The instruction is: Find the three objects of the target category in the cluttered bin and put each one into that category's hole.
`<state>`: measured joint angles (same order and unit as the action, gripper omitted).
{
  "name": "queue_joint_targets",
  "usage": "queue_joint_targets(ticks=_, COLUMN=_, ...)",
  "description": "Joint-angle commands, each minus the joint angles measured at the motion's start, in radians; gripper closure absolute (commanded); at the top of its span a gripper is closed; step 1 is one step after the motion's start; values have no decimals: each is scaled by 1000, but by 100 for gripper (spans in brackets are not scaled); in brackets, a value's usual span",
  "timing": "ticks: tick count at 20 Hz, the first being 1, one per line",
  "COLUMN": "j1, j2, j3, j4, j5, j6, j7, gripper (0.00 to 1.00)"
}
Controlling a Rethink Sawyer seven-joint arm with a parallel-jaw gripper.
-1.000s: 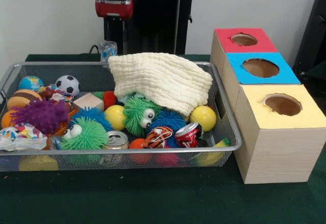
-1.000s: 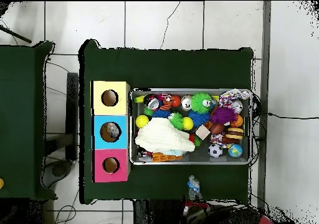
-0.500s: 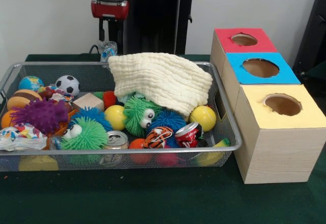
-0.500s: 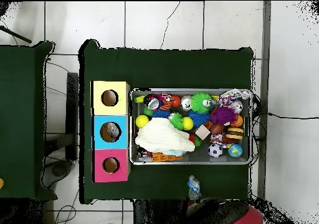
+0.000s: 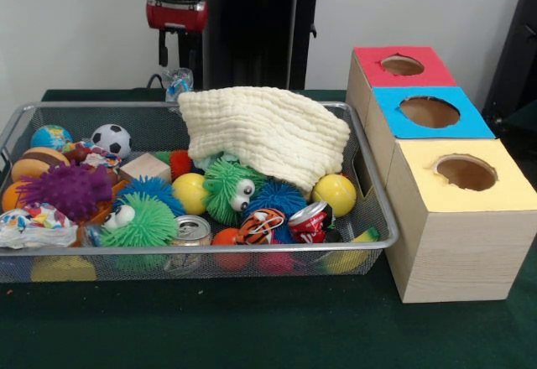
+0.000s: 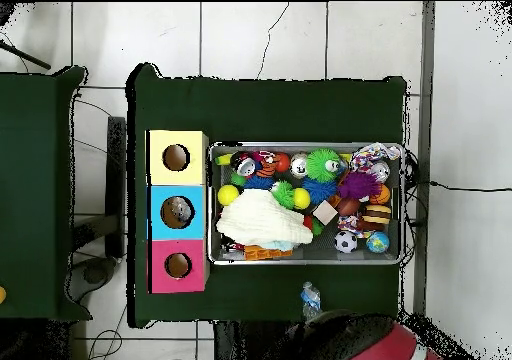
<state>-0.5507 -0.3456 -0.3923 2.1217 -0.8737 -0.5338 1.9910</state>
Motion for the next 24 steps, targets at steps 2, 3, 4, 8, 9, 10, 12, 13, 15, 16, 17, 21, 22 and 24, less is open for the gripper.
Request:
queue_joint_targets(ticks=2, j1=0, j2=89, j3=38, j4=-173, j5=83, j6=-132, j7=13, gripper=0)
queue_joint_targets(ticks=3, j1=2, j2=98, j3=36, j4=-175, j5=90, j6=-139, j7=11, gripper=0)
queue_joint_targets(ticks=4, j1=0, j2=104, j3=37, j4=-176, j5=92, j6=-145, j7=11, gripper=0)
queue_joint_targets(ticks=8, j1=3, j2=141, j3=31, j4=-189, j5=113, j6=-179, j7=-2, gripper=0)
queue_joint_targets(ticks=9, j1=4, j2=148, j3=30, j4=-194, j5=115, j6=-185, j7=-3, gripper=0)
queue_joint_targets(ticks=10, j1=6, j2=158, j3=27, j4=-199, j5=123, j6=-194, j7=-8, gripper=0)
queue_joint_targets(ticks=12, j1=12, j2=168, j3=23, j4=-205, j5=130, j6=-205, j7=-13, gripper=0)
queue_joint_targets(ticks=13, j1=12, j2=168, j3=23, j4=-207, j5=129, j6=-207, j7=-12, gripper=0)
queue_joint_targets(ticks=15, j1=14, j2=169, j3=21, j4=-210, j5=128, j6=-209, j7=-6, gripper=0)
queue_joint_targets(ticks=16, j1=14, j2=171, j3=22, j4=-213, j5=127, j6=-208, j7=-2, gripper=0)
queue_joint_targets(ticks=17, j1=16, j2=171, j3=21, j4=-215, j5=127, j6=-206, j7=1, gripper=0)
queue_joint_targets(ticks=21, j1=15, j2=192, j3=19, j4=-232, j5=138, j6=-224, j7=-2, gripper=0)
queue_joint_targets(ticks=22, j1=15, j2=193, j3=19, j4=-235, j5=138, j6=-223, j7=0, gripper=0)
queue_joint_targets(ticks=24, j1=18, j2=197, j3=17, j4=-237, j5=141, j6=-226, j7=-2, gripper=0)
